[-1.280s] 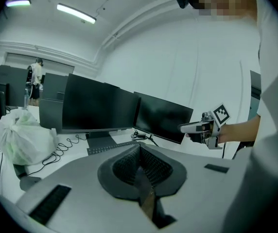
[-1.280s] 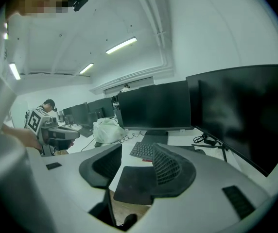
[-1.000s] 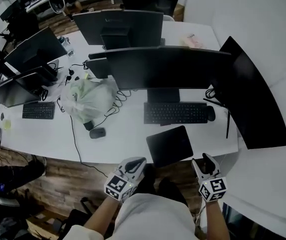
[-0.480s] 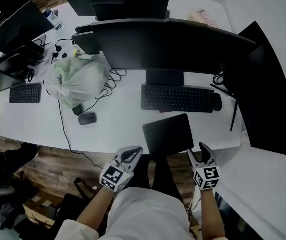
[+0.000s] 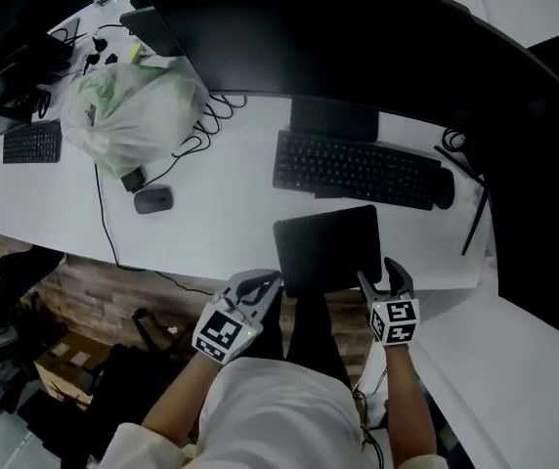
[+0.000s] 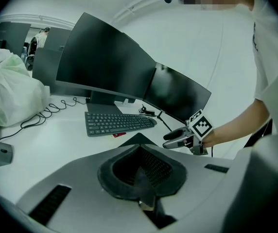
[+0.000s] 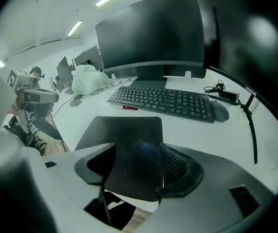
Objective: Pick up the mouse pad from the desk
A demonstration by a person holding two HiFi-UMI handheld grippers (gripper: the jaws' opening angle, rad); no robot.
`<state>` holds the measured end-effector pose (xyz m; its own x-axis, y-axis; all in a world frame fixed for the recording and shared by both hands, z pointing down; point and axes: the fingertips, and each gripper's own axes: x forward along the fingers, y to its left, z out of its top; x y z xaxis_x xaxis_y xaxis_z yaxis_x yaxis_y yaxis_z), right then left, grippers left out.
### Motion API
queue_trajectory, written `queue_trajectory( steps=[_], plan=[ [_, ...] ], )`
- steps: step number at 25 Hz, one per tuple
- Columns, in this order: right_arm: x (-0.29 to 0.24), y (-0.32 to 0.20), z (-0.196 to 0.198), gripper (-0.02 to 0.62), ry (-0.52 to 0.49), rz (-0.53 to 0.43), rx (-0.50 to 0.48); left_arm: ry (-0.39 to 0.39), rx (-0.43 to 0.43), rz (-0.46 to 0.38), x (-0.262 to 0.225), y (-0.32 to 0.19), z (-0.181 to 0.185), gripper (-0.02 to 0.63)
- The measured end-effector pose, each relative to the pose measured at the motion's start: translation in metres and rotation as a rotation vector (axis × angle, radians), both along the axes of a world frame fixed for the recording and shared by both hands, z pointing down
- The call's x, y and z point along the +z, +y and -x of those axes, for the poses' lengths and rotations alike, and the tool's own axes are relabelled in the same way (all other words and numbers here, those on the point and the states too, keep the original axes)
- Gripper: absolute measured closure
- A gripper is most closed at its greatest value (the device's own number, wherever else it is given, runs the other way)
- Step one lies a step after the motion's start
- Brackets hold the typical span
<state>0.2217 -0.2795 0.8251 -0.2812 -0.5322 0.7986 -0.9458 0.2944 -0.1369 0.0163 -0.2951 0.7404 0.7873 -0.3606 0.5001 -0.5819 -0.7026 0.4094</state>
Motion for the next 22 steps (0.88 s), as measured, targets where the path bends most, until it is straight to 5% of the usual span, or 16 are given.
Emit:
queue_trajectory(
  steps=[9, 22],
  plan=[
    [0.062, 0.009, -0.007, 0.239, 0.034, 0.132, -0.062, -0.016, -0.017, 0.035, 0.023, 0.000, -0.016, 0.591],
    [0.069, 0.011, -0.001, 0.258, 0.109, 0.121, -0.094, -0.031, -0.049, 0.065, 0.034, 0.005, -0.010, 0.591]
  ],
)
